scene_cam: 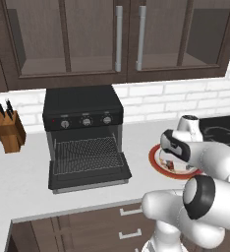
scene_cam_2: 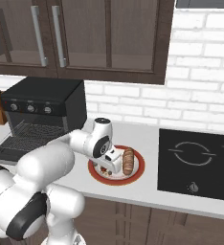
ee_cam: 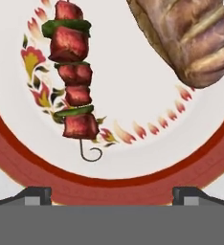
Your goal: Pick up the kebab skewer and baguette bread, and place them inside the toaster oven. Close the toaster oven door and start by setting the timer.
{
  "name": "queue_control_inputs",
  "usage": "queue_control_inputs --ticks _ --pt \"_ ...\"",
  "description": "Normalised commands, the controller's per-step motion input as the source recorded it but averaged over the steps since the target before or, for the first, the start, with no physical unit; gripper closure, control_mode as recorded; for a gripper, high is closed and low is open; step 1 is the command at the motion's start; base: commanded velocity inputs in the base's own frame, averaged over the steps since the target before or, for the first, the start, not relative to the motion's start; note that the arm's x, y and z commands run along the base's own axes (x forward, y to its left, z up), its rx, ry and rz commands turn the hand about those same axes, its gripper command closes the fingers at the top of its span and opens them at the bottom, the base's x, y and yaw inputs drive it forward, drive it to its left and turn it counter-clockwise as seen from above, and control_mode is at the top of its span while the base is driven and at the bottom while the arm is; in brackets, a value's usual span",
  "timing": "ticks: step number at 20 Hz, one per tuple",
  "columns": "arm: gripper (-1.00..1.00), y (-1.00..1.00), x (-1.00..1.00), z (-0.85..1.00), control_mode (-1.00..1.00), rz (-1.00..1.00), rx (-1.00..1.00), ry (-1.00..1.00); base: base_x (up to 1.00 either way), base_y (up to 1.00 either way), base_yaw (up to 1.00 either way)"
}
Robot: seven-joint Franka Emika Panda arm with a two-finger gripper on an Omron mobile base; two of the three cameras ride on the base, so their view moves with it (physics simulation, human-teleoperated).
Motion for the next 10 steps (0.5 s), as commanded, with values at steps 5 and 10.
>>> queue_control_inputs --ticks 5,10 --pt "-1.00 0.00 0.21 -0.21 -1.00 -0.08 0.05 0.00 0.00 0.00 0.00" --pt "-1.00 0.00 0.32 -0.26 -1.00 -0.03 0.05 0.00 0.00 0.00 0.00"
